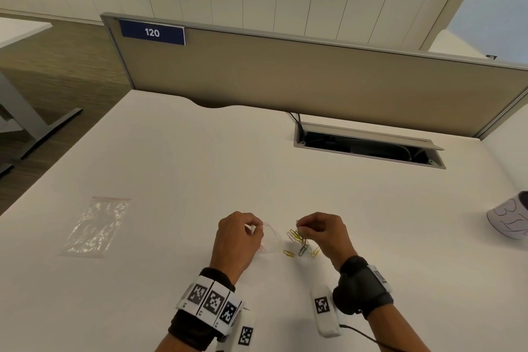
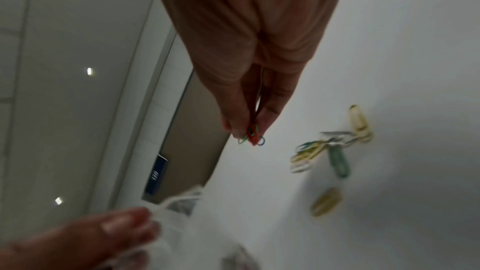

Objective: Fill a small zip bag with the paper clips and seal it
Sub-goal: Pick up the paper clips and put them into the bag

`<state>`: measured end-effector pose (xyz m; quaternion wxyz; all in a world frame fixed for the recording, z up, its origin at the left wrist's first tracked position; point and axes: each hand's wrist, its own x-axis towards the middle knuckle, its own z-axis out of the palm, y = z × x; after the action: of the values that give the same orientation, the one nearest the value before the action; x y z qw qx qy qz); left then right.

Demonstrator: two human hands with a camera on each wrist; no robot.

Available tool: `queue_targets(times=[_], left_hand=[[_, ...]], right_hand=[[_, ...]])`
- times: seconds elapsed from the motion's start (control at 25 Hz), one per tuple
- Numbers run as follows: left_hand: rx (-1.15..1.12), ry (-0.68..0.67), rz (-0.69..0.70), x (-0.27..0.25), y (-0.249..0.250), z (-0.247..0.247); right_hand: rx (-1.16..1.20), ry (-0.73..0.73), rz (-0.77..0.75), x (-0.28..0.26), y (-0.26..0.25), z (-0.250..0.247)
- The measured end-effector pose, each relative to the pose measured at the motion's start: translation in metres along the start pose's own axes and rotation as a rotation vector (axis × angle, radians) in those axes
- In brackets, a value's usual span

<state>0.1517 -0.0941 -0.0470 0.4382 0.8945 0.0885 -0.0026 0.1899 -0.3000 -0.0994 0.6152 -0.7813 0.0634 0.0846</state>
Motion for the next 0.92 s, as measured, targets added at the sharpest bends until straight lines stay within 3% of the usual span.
queue_targets(times=[0.08, 0.16, 0.24, 0.4, 0.56, 0.64, 0.76, 0.92], left_hand=[[-0.014, -0.002, -0.006, 0.001, 0.0, 0.0], [-0.028, 0.0, -0.022, 0.002, 0.0, 0.0], [-0.041, 0.008, -0.025, 0.002, 0.001, -0.001], [-0.082, 0.033, -0.039, 0.002, -0.002, -0.004], [-0.093, 0.052, -0.039, 0.002, -0.003, -0.004], [-0.101, 0.063, -0.055, 0.002, -0.002, -0.004], [-0.117, 0.077, -0.067, 0.001, -0.004, -0.007], [-0.12, 0.096, -0.071, 0.003, -0.004, -0.01]], right_hand=[[0.252, -0.102, -0.016, -0.008, -0.022, 0.005], [0.353, -0.204, -0.033, -0.015, -0.04, 0.016], [0.246, -0.243, -0.07, -0.018, -0.051, 0.03], [-0.203, -0.215, -0.201, -0.018, -0.05, 0.052], [-0.289, -0.26, -0.288, -0.021, -0.05, 0.055], [-0.278, -0.202, -0.325, -0.022, -0.052, 0.047], [-0.292, -0.05, -0.254, -0.018, -0.038, 0.018], [-0.631, -0.058, 0.038, -0.016, 0.015, -0.023]])
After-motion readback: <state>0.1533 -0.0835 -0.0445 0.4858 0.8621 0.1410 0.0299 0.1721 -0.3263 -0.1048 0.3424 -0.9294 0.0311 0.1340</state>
